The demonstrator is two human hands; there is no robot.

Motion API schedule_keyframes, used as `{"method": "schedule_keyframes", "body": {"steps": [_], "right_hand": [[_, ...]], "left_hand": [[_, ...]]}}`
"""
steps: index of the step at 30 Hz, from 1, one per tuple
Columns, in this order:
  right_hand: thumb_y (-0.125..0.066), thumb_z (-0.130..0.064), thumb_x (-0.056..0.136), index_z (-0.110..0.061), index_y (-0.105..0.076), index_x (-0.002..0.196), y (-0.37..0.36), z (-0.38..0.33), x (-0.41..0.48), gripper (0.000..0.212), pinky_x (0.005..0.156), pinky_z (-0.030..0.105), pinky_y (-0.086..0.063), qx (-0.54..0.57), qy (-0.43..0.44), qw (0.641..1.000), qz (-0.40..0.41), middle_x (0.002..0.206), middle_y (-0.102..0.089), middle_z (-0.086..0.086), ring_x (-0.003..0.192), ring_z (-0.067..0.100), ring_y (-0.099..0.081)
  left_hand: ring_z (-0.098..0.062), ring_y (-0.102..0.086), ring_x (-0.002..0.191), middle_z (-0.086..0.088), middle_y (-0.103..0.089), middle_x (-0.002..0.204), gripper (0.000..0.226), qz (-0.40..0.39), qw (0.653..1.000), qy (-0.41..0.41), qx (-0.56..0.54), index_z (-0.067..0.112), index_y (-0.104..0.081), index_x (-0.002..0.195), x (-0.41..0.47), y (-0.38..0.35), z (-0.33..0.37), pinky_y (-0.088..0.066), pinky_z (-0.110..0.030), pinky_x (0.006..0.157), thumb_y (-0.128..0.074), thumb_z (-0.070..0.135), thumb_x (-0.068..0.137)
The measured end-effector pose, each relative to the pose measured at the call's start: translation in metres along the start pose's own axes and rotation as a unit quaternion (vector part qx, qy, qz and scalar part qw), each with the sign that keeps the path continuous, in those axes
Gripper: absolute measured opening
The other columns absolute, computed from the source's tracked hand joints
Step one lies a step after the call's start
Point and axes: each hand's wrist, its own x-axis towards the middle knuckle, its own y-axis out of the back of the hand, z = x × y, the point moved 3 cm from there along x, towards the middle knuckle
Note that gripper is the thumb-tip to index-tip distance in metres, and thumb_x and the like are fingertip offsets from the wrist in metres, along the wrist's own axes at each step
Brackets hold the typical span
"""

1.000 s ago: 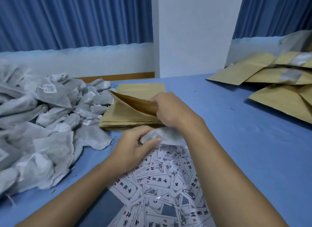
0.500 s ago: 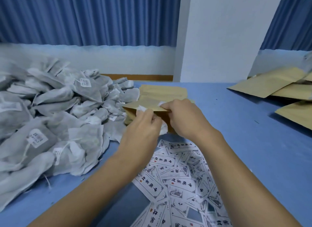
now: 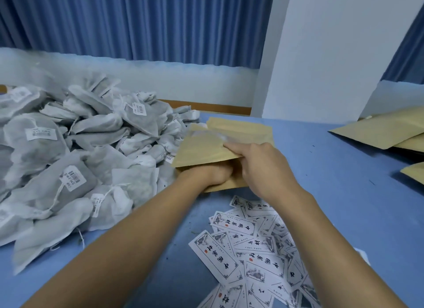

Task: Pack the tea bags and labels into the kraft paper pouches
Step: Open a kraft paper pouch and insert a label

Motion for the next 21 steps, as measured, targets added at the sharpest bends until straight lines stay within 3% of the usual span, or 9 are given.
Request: {"method": "schedule_keyframes", "body": {"steps": [2, 5, 6, 8, 10, 12, 14, 18, 21], "right_hand": [[-0.043, -0.011, 0.088, -0.055, -0.049, 0.139, 0.0, 0.006, 0.006, 0.068, 0.07, 0.038, -0.051, -0.007, -0.01, 1.0, 0.004, 0.095, -0.066, 0.012, 0.077, 0.034, -0.052], [-0.043, -0.012, 0.088, -0.054, -0.052, 0.137, 0.0, 0.012, 0.017, 0.064, 0.066, 0.034, -0.042, -0.032, -0.023, 0.999, -0.004, 0.101, -0.067, 0.012, 0.087, 0.037, -0.058], [-0.044, -0.009, 0.088, -0.052, -0.053, 0.136, 0.0, 0.014, 0.02, 0.065, 0.066, 0.033, -0.039, -0.045, -0.033, 0.998, -0.001, 0.103, -0.067, 0.012, 0.09, 0.038, -0.059], [-0.042, -0.003, 0.086, -0.049, -0.056, 0.135, 0.0, 0.018, 0.023, 0.069, 0.067, 0.033, -0.039, -0.051, -0.056, 0.997, 0.005, 0.102, -0.064, 0.012, 0.091, 0.038, -0.057], [-0.041, -0.001, 0.086, -0.047, -0.058, 0.133, -0.001, 0.02, 0.025, 0.068, 0.067, 0.033, -0.039, -0.042, -0.072, 0.997, 0.002, 0.096, -0.059, 0.01, 0.085, 0.036, -0.052], [-0.041, -0.001, 0.087, -0.046, -0.059, 0.132, -0.005, 0.018, 0.026, 0.066, 0.067, 0.033, -0.038, -0.04, -0.076, 0.996, -0.005, 0.098, -0.059, 0.011, 0.084, 0.035, -0.05], [-0.042, -0.003, 0.089, -0.046, -0.057, 0.135, -0.011, 0.017, 0.027, 0.065, 0.07, 0.034, -0.04, -0.043, -0.073, 0.996, -0.014, 0.107, -0.063, 0.014, 0.091, 0.038, -0.055], [-0.042, -0.001, 0.089, -0.047, -0.055, 0.138, -0.015, 0.021, 0.025, 0.067, 0.075, 0.038, -0.047, -0.041, -0.078, 0.996, -0.009, 0.111, -0.065, 0.016, 0.095, 0.043, -0.058], [-0.044, -0.002, 0.091, -0.046, -0.056, 0.137, -0.016, 0.022, 0.025, 0.065, 0.073, 0.038, -0.047, -0.036, -0.081, 0.996, -0.005, 0.107, -0.065, 0.016, 0.091, 0.042, -0.058]], "left_hand": [[-0.029, -0.062, 0.098, -0.007, -0.067, 0.099, 0.017, 0.025, 0.996, -0.077, -0.029, 0.021, -0.063, 0.094, -0.024, 0.003, 0.014, -0.042, -0.032, 0.075, -0.046, 0.019, 0.096], [-0.024, -0.052, 0.055, 0.0, -0.055, 0.061, 0.025, 0.317, 0.923, -0.208, 0.065, 0.018, -0.058, 0.068, -0.073, 0.025, 0.015, -0.035, -0.031, 0.053, -0.054, 0.02, 0.092], [-0.022, -0.045, 0.052, 0.001, -0.049, 0.058, 0.026, 0.396, 0.888, -0.226, 0.06, 0.015, -0.057, 0.065, -0.089, 0.032, 0.008, -0.034, -0.033, 0.052, -0.056, 0.017, 0.091], [-0.023, -0.046, 0.059, 0.0, -0.05, 0.064, 0.022, 0.434, 0.883, -0.164, 0.068, 0.013, -0.057, 0.068, -0.101, 0.04, -0.014, -0.037, -0.036, 0.058, -0.056, 0.017, 0.09], [-0.026, -0.057, 0.081, -0.001, -0.059, 0.085, 0.019, 0.327, 0.934, 0.008, 0.145, 0.017, -0.064, 0.088, -0.094, 0.037, -0.04, -0.041, -0.04, 0.073, -0.053, 0.031, 0.086], [-0.026, -0.054, 0.108, -0.002, -0.059, 0.112, 0.046, 0.156, 0.957, 0.134, 0.206, 0.025, -0.06, 0.119, -0.087, 0.026, -0.059, -0.039, -0.042, 0.088, -0.049, 0.046, 0.08], [-0.027, -0.05, 0.118, -0.002, -0.057, 0.124, 0.06, 0.089, 0.963, 0.144, 0.209, 0.029, -0.054, 0.13, -0.086, 0.02, -0.062, -0.04, -0.042, 0.094, -0.047, 0.052, 0.076], [-0.028, -0.045, 0.124, 0.001, -0.053, 0.13, 0.062, 0.025, 0.982, 0.11, 0.155, 0.024, -0.056, 0.121, -0.084, 0.016, -0.065, -0.046, -0.041, 0.097, -0.053, 0.057, 0.069], [-0.028, -0.048, 0.119, -0.004, -0.053, 0.12, 0.04, -0.012, 0.984, 0.091, 0.154, 0.018, -0.056, 0.111, -0.088, 0.017, -0.062, -0.048, -0.039, 0.094, -0.058, 0.036, 0.075]]}}
